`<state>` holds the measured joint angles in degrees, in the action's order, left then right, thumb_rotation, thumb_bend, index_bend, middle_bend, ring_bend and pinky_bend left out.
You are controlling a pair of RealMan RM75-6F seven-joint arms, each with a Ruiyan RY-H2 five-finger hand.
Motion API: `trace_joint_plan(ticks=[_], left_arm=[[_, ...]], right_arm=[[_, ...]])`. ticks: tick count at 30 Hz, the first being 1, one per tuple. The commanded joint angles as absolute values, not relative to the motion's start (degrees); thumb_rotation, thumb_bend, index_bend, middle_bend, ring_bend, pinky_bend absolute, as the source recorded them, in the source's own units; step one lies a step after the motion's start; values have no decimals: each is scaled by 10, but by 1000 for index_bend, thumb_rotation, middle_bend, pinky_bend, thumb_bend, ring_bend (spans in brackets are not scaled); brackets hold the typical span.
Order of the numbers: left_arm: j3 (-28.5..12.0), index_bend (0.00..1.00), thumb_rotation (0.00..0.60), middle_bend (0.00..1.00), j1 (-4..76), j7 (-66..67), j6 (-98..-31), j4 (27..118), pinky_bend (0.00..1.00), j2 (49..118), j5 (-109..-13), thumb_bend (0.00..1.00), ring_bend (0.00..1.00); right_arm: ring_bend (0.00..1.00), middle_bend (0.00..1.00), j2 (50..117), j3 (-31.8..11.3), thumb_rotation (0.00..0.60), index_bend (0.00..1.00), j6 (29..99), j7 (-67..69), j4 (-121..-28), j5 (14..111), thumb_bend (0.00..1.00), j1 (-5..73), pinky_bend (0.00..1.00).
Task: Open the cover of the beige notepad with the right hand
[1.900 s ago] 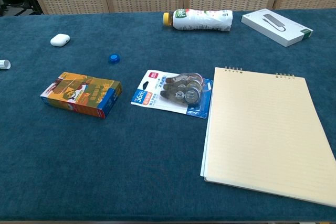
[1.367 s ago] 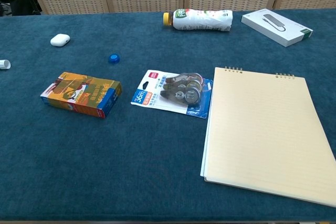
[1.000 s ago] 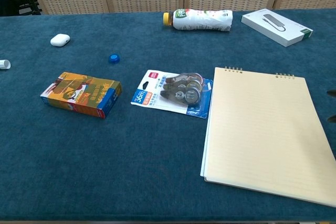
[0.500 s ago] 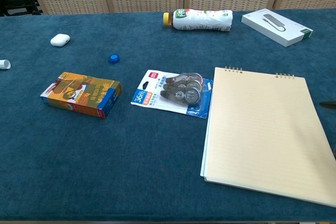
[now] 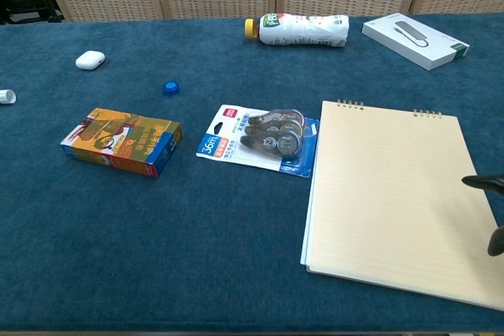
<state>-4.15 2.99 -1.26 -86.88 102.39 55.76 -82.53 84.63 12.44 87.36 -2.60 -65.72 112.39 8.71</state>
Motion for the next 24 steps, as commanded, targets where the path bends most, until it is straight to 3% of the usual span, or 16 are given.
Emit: trace_joint_plan(ticks=[1,24], left_arm=[[-42,0,600,0,30,-12,-869,1024,0,558,-825,0,0],[-44,0,600,0,29,-17,-868,1025,0,556,-819,0,0]], right_arm=[[0,0,853,124,600,353,873,-32,-653,1126,190,89,0],[0,0,884,115,600,353,867,-43,-631,1121,198,102,0]])
